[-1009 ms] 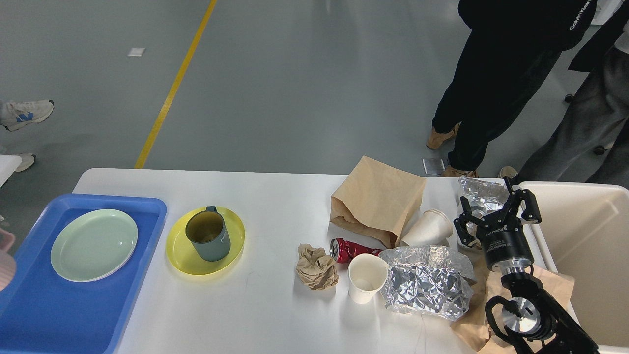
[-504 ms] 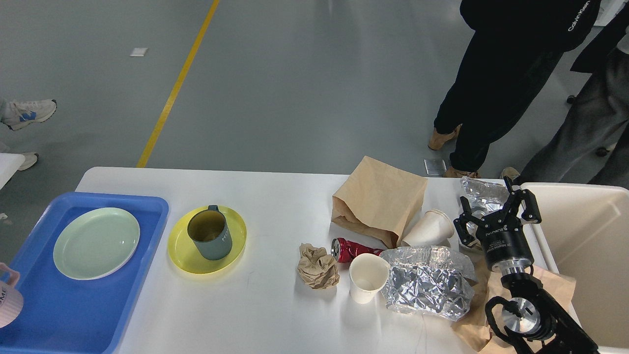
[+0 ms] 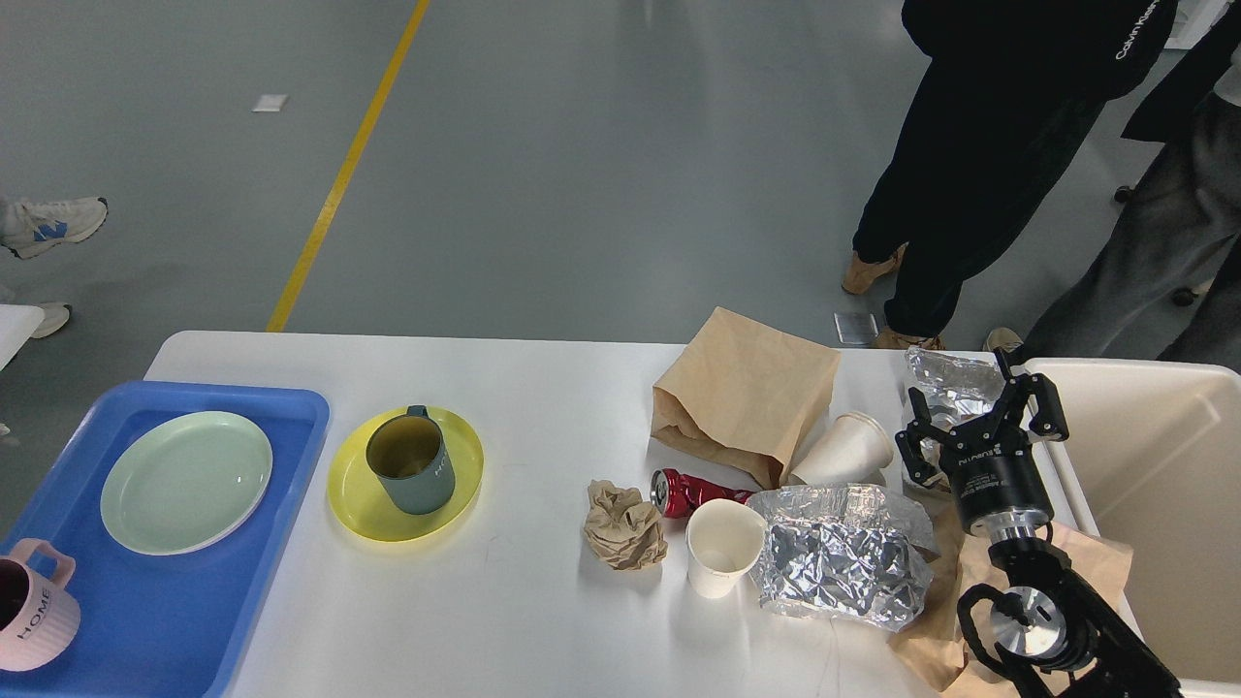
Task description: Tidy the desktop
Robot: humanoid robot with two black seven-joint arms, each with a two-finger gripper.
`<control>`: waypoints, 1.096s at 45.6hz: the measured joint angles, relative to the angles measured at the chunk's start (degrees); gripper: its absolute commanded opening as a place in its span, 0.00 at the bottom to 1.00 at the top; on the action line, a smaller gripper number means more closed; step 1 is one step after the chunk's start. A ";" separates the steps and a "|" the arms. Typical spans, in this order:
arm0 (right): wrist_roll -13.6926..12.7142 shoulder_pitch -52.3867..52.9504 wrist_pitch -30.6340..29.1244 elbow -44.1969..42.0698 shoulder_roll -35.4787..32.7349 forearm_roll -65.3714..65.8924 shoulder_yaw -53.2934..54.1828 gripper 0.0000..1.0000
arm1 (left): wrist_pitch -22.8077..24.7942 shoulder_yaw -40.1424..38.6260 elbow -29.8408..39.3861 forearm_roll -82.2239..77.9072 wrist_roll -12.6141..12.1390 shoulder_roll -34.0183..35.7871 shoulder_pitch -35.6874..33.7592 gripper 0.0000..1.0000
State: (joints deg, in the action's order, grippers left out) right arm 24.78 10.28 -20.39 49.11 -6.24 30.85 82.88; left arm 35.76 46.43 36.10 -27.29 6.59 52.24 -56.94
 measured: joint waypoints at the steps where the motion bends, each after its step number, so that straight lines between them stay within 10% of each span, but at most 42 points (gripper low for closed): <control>1: 0.00 0.00 0.00 0.00 0.00 0.00 0.00 1.00 | -0.20 0.01 0.00 0.24 0.08 -0.15 0.41 0.00; 22: 0.00 0.00 0.00 -0.04 0.00 0.00 0.00 1.00 | -2.52 0.76 -0.05 3.88 -0.16 -0.07 1.48 0.04; 27: 0.00 0.00 0.00 -0.05 0.00 0.00 0.00 1.00 | -3.20 0.63 -0.06 3.91 -0.20 0.04 1.48 0.23; 31: 0.00 0.00 0.00 -0.05 0.00 0.00 0.00 1.00 | -3.96 0.53 -0.06 3.99 -0.23 0.04 1.48 0.82; 33: 0.00 0.00 0.00 -0.05 0.00 0.00 0.00 1.00 | -5.75 0.38 -0.01 4.55 0.04 0.10 1.45 0.95; 50: 0.00 0.00 0.00 -0.05 0.00 0.00 0.00 1.00 | -12.51 0.65 1.04 8.65 -0.01 0.30 1.55 0.96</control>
State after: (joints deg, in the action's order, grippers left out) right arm 24.79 10.28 -20.39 49.06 -6.24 30.85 82.88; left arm 23.25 47.08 37.13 -18.64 6.58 52.54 -55.39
